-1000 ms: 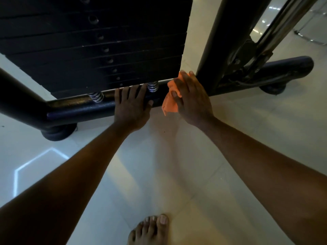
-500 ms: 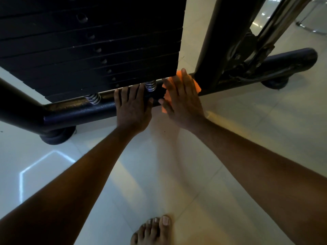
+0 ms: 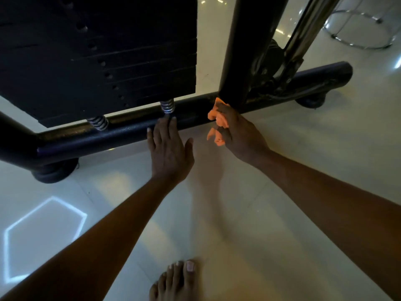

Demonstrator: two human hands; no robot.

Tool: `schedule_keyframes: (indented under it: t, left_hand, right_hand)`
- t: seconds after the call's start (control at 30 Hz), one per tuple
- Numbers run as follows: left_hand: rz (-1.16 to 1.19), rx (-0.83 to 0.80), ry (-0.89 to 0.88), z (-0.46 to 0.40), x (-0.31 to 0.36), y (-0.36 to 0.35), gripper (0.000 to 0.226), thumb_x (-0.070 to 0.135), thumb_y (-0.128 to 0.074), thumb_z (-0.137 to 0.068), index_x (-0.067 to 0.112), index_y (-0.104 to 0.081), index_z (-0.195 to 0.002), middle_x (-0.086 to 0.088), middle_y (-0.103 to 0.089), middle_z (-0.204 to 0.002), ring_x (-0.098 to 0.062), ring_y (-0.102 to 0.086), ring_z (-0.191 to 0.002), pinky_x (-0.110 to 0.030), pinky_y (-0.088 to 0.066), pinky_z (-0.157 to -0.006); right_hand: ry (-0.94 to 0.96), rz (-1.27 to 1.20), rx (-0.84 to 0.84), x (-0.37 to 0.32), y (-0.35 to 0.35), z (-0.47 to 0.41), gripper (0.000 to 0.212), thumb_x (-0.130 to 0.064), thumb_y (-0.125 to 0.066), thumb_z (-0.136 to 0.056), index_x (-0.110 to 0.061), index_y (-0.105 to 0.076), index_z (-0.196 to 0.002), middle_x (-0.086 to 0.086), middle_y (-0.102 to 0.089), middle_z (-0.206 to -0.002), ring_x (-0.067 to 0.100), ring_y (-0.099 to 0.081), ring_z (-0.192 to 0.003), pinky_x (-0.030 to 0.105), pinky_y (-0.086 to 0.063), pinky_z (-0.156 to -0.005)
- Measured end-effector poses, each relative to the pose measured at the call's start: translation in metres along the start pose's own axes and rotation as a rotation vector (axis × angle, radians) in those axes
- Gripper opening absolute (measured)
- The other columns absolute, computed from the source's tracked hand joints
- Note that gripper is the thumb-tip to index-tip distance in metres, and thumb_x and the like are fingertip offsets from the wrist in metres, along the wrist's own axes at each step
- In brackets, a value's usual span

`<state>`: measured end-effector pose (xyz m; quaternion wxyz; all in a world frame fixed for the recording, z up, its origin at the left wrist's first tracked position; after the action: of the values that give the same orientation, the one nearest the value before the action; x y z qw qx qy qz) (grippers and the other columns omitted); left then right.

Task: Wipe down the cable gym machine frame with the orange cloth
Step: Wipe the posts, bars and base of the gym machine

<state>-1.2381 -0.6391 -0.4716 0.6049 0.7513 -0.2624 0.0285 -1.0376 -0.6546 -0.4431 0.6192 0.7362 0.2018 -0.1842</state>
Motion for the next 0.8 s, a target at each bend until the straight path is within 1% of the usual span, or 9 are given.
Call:
schedule_keyframes:
  t: [0.1,0.27,0.37,0.47,0.53,0.63,0.7,0.73,0.8]
  left_hand:
    - [0.074,-0.022,-0.116,0.004,0.031,-0.005,0.066,0.043,-0.054,-0.107,0.006,-0.039,-0.158,-0.018,-0.042,-0.16,-0.034,-0.037,-0.151,-0.059,-0.027,-0.127]
    - [0.236,-0.065,-0.214,-0.031,0.081,-0.009,0.06,0.033,-0.061,-0.106,0.01,-0.041,-0.158,-0.015,-0.046,-0.158,-0.031,-0.041,-0.149,-0.055,-0.039,-0.122]
    - [0.256,-0.051,-0.225,-0.066,0.112,-0.011,0.057,0.032,-0.061,-0.106,0.008,-0.045,-0.155,-0.015,-0.051,-0.151,-0.03,-0.047,-0.142,-0.052,-0.043,-0.118]
    - [0.261,0.001,-0.149,-0.096,0.125,-0.017,0.047,0.034,-0.063,-0.104,0.005,-0.051,-0.138,-0.016,-0.052,-0.136,-0.03,-0.053,-0.124,-0.052,-0.051,-0.105]
    - [0.27,0.024,-0.081,-0.111,0.118,-0.024,0.05,0.039,-0.065,-0.102,0.004,-0.049,-0.133,-0.017,-0.049,-0.132,-0.031,-0.052,-0.12,-0.053,-0.052,-0.099]
    - [0.227,-0.017,-0.074,-0.118,0.108,-0.038,0.057,0.052,-0.058,-0.103,0.005,-0.049,-0.134,-0.019,-0.053,-0.127,-0.034,-0.056,-0.115,-0.05,-0.05,-0.099]
    - [0.118,-0.023,-0.13,-0.12,0.106,-0.044,0.058,0.056,-0.049,-0.107,0.004,-0.054,-0.132,-0.021,-0.059,-0.12,-0.037,-0.06,-0.109,-0.046,-0.047,-0.094]
    - [0.077,-0.023,-0.158,-0.122,0.106,-0.045,0.059,0.056,-0.047,-0.108,0.003,-0.055,-0.131,-0.022,-0.06,-0.117,-0.039,-0.061,-0.106,-0.045,-0.047,-0.091]
    - [0.031,-0.047,-0.197,-0.128,0.104,-0.047,0.059,0.055,-0.046,-0.109,0.001,-0.056,-0.13,-0.024,-0.061,-0.116,-0.04,-0.061,-0.104,-0.042,-0.043,-0.085]
  right_hand:
    - [-0.019,-0.055,0.08,0.012,0.026,0.015,0.049,-0.04,-0.057,-0.111,-0.019,-0.05,-0.155,0.005,-0.052,-0.159,0.028,-0.059,-0.135,0.036,-0.05,-0.102]
    - [-0.152,-0.039,0.233,0.066,0.069,0.039,0.046,-0.038,-0.062,-0.11,-0.016,-0.055,-0.149,0.007,-0.064,-0.142,0.028,-0.064,-0.124,0.03,-0.046,-0.094]
    - [-0.225,-0.081,0.296,0.097,0.094,0.042,0.052,-0.035,-0.069,-0.104,-0.018,-0.052,-0.15,0.005,-0.062,-0.145,0.025,-0.061,-0.128,0.033,-0.049,-0.1]
    - [-0.193,-0.053,0.368,0.109,0.111,0.034,0.054,-0.027,-0.068,-0.101,-0.013,-0.053,-0.15,0.01,-0.049,-0.155,0.027,-0.057,-0.133,0.039,-0.051,-0.11]
    - [-0.19,-0.042,0.404,0.111,0.113,0.021,0.054,-0.019,-0.072,-0.099,-0.011,-0.055,-0.149,0.014,-0.042,-0.159,0.032,-0.057,-0.135,0.039,-0.053,-0.109]
    - [-0.149,-0.007,0.386,0.097,0.085,-0.006,0.055,-0.026,-0.072,-0.1,-0.013,-0.054,-0.15,0.014,-0.04,-0.16,0.035,-0.054,-0.142,0.049,-0.055,-0.111]
    - [-0.144,0.091,0.379,0.089,0.049,-0.016,0.066,-0.037,-0.069,-0.103,-0.009,-0.045,-0.158,0.019,-0.033,-0.166,0.037,-0.046,-0.15,0.047,-0.054,-0.114]
    - [-0.154,0.144,0.362,0.089,0.032,-0.017,0.075,-0.044,-0.062,-0.106,-0.005,-0.034,-0.164,0.022,-0.023,-0.172,0.039,-0.036,-0.157,0.048,-0.048,-0.12]
    - [-0.143,0.204,0.282,0.093,0.003,-0.012,0.087,-0.054,-0.044,-0.112,-0.003,-0.006,-0.172,0.021,0.003,-0.18,0.039,-0.003,-0.167,0.056,-0.027,-0.132]
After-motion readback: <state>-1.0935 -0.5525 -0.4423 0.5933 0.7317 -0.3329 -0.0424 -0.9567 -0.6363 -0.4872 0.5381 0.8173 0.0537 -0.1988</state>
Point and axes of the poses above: each hand's wrist, its own z-axis away from the middle knuckle, its own y-axis out of the back of the hand, x = y × z, the point moved 9 cm from there along -z, towards the middle knuckle
